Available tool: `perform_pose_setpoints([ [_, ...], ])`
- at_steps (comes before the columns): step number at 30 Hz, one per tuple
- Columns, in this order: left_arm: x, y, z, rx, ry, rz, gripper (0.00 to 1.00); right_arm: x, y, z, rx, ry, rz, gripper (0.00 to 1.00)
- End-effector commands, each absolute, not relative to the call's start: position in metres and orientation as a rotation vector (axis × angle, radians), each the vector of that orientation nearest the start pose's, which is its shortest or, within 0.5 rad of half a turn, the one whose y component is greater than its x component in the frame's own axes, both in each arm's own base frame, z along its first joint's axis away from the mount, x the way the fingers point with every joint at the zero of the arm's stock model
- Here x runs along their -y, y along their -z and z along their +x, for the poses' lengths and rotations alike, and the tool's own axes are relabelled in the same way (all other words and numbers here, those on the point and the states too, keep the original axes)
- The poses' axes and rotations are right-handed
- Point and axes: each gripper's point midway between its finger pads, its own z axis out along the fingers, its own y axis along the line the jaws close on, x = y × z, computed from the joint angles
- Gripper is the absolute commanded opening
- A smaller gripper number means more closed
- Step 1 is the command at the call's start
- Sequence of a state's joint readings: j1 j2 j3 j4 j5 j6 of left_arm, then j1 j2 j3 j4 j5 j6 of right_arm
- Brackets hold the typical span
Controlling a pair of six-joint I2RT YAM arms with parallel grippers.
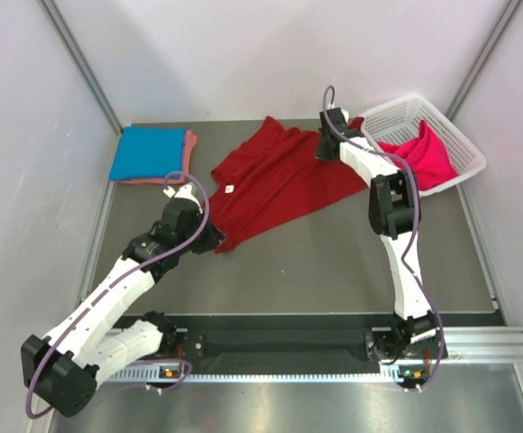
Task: Fold and stack the t-shirts
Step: Flatten the tshirt out
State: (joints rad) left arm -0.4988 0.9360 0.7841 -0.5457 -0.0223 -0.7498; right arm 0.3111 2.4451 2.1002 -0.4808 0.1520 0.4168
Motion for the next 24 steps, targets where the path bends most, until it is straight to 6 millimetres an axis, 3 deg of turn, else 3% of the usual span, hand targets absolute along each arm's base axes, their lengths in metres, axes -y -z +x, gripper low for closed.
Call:
perform_pose_setpoints([
  [1, 0.159, -0.182, 0.247, -2.262, 0.644, -0.332, 0.00, -0.176, -0.122, 0.597, -2.274, -0.171, 0.186, 0.00],
  [2, 0.159, -0.182, 0.248, -2.261, 0.642, -0.333, 0.00, -0.173, -0.120, 0.586, -2.303, -0.162, 0.188, 0.00],
  [3, 0.159, -0.181, 0.249, -2.264, 0.638, -0.332, 0.00, -0.171, -0.143, 0.572, -2.296, -0.187, 0.208, 0.00],
  [4, 0.159, -0.181, 0.250, -2.265, 0.635, -0.329, 0.00, -0.168, -0.146, 0.560, -2.309, -0.197, 0.219, 0.00],
  [5, 0.159, -0.182, 0.251, -2.264, 0.630, -0.325, 0.00, -0.163, -0.120, 0.534, -2.388, -0.176, 0.222, 0.00],
  [6, 0.159, -0.181, 0.252, -2.271, 0.622, -0.323, 0.00, -0.161, -0.147, 0.519, -2.357, -0.214, 0.232, 0.00],
  [7, 0.159, -0.182, 0.253, -2.271, 0.622, -0.315, 0.00, -0.158, -0.144, 0.505, -2.378, -0.226, 0.235, 0.00],
  [8, 0.159, -0.183, 0.253, -2.270, 0.617, -0.298, 0.00, -0.152, -0.118, 0.476, -2.460, -0.207, 0.232, 0.00],
  [9, 0.159, -0.185, 0.253, -2.271, 0.613, -0.294, 0.00, -0.151, -0.134, 0.459, -2.444, -0.245, 0.232, 0.01],
  [10, 0.158, -0.185, 0.253, -2.273, 0.603, -0.290, 0.00, -0.154, -0.130, 0.441, -2.476, -0.291, 0.218, 0.01],
  [11, 0.157, -0.185, 0.254, -2.275, 0.596, -0.286, 0.00, -0.148, -0.099, 0.406, -2.568, -0.270, 0.217, 0.02],
  [12, 0.156, -0.185, 0.253, -2.284, 0.590, -0.280, 0.00, -0.148, -0.112, 0.390, -2.542, -0.314, 0.210, 0.07],
  [13, 0.156, -0.185, 0.253, -2.286, 0.589, -0.278, 0.00, -0.147, -0.106, 0.372, -2.564, -0.343, 0.202, 0.13],
  [14, 0.155, -0.184, 0.252, -2.295, 0.583, -0.276, 0.00, -0.138, -0.083, 0.344, -2.617, -0.322, 0.207, 0.23],
  [15, 0.156, -0.183, 0.250, -2.305, 0.586, -0.273, 0.00, -0.135, -0.096, 0.335, -2.570, -0.344, 0.193, 0.38],
  [17, 0.156, -0.179, 0.247, -2.327, 0.588, -0.283, 0.00, -0.124, -0.087, 0.318, -2.568, -0.320, 0.174, 0.52],
  [18, 0.157, -0.177, 0.244, -2.337, 0.595, -0.283, 0.00, -0.120, -0.092, 0.316, -2.547, -0.303, 0.152, 0.60],
  [22, 0.157, -0.172, 0.238, -2.350, 0.617, -0.300, 0.00, -0.116, -0.092, 0.314, -2.567, -0.305, 0.162, 0.59],
  [24, 0.157, -0.172, 0.237, -2.349, 0.622, -0.307, 0.00, -0.120, -0.092, 0.322, -2.549, -0.332, 0.197, 0.53],
])
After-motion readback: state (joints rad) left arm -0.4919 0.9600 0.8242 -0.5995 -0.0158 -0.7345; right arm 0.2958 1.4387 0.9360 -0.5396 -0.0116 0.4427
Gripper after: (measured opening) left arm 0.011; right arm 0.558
